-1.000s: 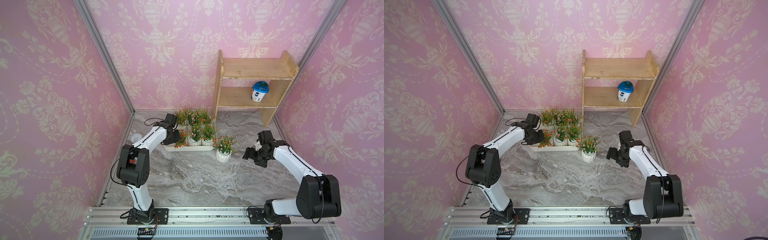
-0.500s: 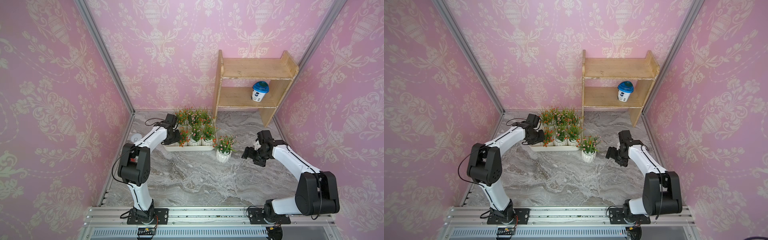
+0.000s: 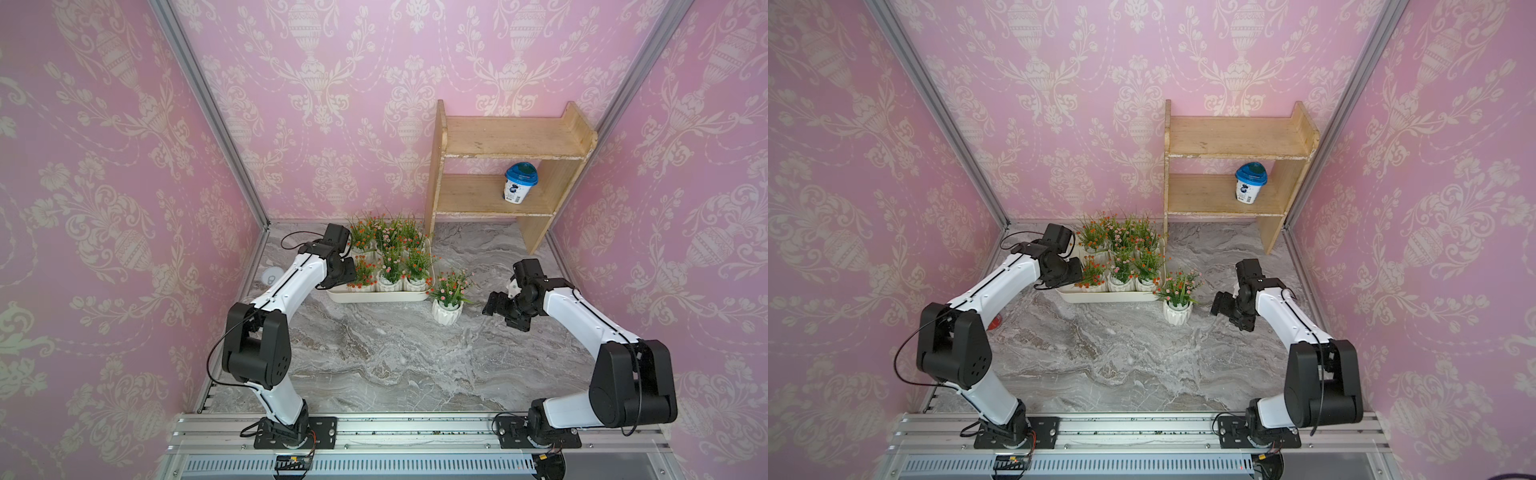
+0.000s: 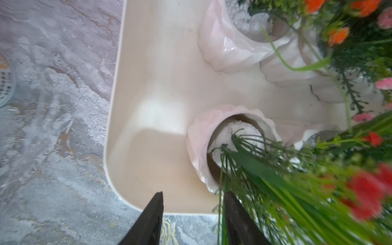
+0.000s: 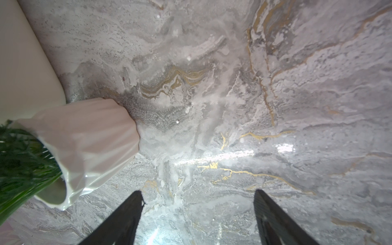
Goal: Put the potted gypsophila into the storage box
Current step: Place the baby's breath potted plant at the storage box.
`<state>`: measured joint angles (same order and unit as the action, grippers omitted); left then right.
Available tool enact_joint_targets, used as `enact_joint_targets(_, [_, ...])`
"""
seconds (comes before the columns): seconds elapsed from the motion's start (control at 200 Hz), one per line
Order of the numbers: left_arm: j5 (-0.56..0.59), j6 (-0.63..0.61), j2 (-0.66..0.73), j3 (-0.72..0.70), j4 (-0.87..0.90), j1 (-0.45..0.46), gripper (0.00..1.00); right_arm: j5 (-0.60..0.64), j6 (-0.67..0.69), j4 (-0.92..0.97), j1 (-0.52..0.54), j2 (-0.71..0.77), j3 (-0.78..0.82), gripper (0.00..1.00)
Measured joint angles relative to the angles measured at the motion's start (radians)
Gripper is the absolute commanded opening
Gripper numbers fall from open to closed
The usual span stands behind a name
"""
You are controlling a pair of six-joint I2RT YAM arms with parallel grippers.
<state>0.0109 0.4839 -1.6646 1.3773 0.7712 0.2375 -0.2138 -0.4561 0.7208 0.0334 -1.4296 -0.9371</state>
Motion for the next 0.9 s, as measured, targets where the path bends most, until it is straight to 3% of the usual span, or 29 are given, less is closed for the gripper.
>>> enact_joint_targets(0.275, [0.090, -0.020, 0.227, -0.113, 0.108, -0.002, 0.49, 0.001, 0.000, 0.020, 0.000, 0.001, -0.013, 0.84])
enact_joint_targets(0.445, [0.067, 0.013, 0.356, -0.114, 0.146, 0.016, 0.53, 0.002, 0.000, 0.037, 0.000, 0.005, -0.036, 0.84])
enact_joint_targets(0.545, [0.074, 0.068, 0.414, -0.098, 0.144, 0.158, 0.56, 0.003, 0.000, 0.047, 0.000, 0.005, -0.049, 0.85])
enact_joint_targets(0.686, [0.073, 0.185, 0.372, -0.080, 0.096, 0.398, 0.57, 0.003, 0.000, 0.056, 0.000, 0.005, -0.062, 0.85])
enact_joint_targets(0.901, [0.075, 0.409, 0.229, -0.145, -0.069, 0.562, 0.63, 0.000, 0.017, 0.066, -0.011, -0.043, -0.127, 0.85])
